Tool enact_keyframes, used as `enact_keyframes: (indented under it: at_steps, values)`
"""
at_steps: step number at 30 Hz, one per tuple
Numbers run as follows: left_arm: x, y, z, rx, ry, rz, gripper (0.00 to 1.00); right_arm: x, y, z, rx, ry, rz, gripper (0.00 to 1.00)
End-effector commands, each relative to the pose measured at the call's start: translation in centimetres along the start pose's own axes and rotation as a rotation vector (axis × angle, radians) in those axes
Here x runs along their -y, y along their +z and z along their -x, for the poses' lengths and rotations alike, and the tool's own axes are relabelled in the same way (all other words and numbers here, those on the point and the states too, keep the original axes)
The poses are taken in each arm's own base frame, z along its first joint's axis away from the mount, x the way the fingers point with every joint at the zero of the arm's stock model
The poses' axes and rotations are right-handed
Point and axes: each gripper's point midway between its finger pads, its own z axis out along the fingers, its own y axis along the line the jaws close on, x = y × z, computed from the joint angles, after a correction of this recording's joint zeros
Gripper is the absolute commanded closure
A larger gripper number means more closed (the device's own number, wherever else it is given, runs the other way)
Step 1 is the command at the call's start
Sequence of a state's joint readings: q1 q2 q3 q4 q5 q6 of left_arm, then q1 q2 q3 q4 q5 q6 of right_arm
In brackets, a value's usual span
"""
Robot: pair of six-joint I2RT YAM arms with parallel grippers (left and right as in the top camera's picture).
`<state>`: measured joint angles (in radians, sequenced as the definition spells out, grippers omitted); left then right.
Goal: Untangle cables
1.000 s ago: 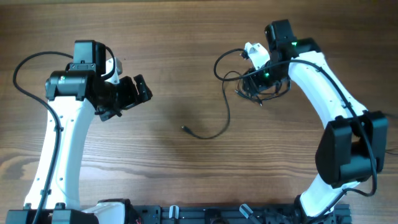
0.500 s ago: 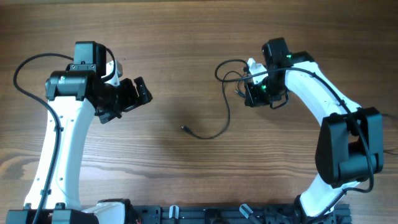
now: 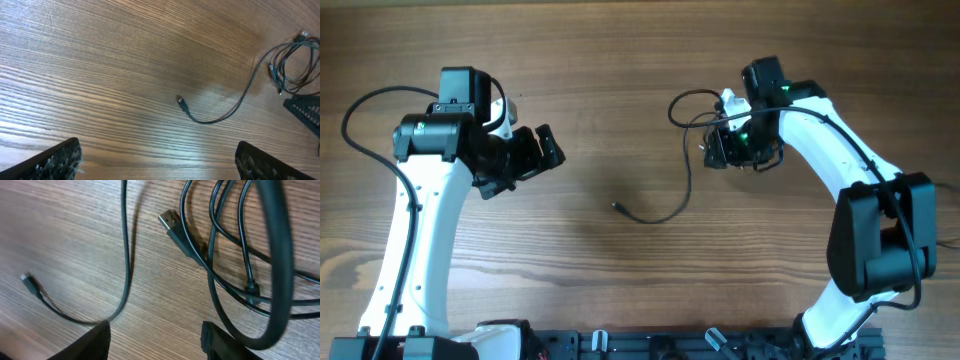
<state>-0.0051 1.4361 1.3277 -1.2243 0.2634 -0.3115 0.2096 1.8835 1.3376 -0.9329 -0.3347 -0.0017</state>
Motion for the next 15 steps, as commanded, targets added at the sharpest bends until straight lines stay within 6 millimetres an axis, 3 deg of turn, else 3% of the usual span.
enact_keyframes:
  at_steps: [1, 7, 11, 15]
  values:
    - [0.3, -0.4, -0.1, 0.009, 0.018, -0.020, 0.00, 0.2, 0.5, -3.5, -0.127, 0.103, -0.008, 0.40]
    - [0.3, -0.4, -0.1, 0.009, 0.018, -0.020, 0.00, 0.6, 1.4, -4.6, -0.151, 0.104, -0.012, 0.38]
    - [0.4, -0.4, 0.0, 0.013, 0.020, -0.022, 0.00, 2.0, 1.7, -1.0, -0.003, 0.054, -0.082, 0.38]
    - [0.3, -0.4, 0.0, 0.012, 0.019, -0.022, 0.00, 2.7, 2.3, 2.0, 0.105, 0.025, -0.106, 0.47]
